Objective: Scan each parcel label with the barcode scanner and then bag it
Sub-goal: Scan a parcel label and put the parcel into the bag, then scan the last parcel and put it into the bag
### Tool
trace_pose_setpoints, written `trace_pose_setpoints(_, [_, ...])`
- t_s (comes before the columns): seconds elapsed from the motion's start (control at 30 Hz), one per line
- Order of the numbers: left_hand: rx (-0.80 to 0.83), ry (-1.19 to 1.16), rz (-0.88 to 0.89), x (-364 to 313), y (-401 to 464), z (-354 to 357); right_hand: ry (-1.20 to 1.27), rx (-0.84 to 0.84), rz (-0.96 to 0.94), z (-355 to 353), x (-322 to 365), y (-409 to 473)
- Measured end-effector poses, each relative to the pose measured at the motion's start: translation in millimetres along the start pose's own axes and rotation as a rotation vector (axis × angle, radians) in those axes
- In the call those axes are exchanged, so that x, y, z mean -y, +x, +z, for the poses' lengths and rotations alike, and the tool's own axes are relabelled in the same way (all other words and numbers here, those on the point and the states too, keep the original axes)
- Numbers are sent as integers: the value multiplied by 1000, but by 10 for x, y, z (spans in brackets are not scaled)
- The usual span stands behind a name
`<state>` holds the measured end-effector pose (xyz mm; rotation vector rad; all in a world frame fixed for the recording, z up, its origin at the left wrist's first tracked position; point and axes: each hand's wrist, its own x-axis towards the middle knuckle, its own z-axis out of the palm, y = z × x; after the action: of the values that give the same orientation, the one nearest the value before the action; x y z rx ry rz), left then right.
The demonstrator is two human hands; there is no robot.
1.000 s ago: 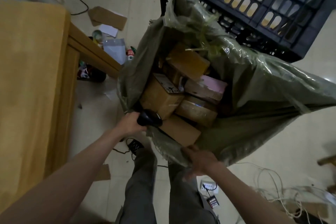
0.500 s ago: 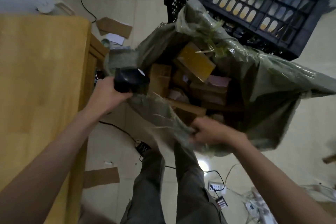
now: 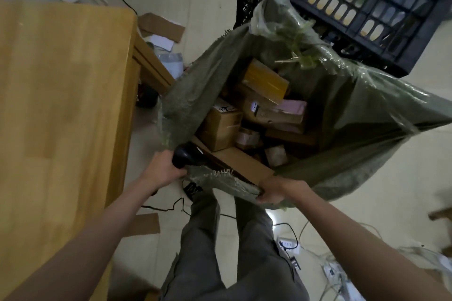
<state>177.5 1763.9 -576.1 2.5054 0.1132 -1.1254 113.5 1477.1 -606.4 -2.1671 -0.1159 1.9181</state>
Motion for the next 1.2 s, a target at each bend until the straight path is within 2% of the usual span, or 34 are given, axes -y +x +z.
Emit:
trace_pose_setpoints(0.13, [28, -26, 45, -80, -117, -13, 1, -19, 2, -8, 28, -156])
trace_pose_setpoints(0.33, [-88, -148, 45, -238, -489, -595, -29, -148, -138, -676, 469, -711])
trace_pose_setpoints(0.6, [-424, -426, -65, -29, -1400, -1520, -244, -421, -353, -1638, 1660, -1390])
trace_pose_setpoints(0.83, [-661, -658, -171, 499, -2213, -1831, -480, -540, -488, -1819, 2834, -1742])
trace_pose_setpoints(1.2, [-933, -832, -292, 1671, -3077, -2369, -710, -563, -571, -1609, 4750, -2017])
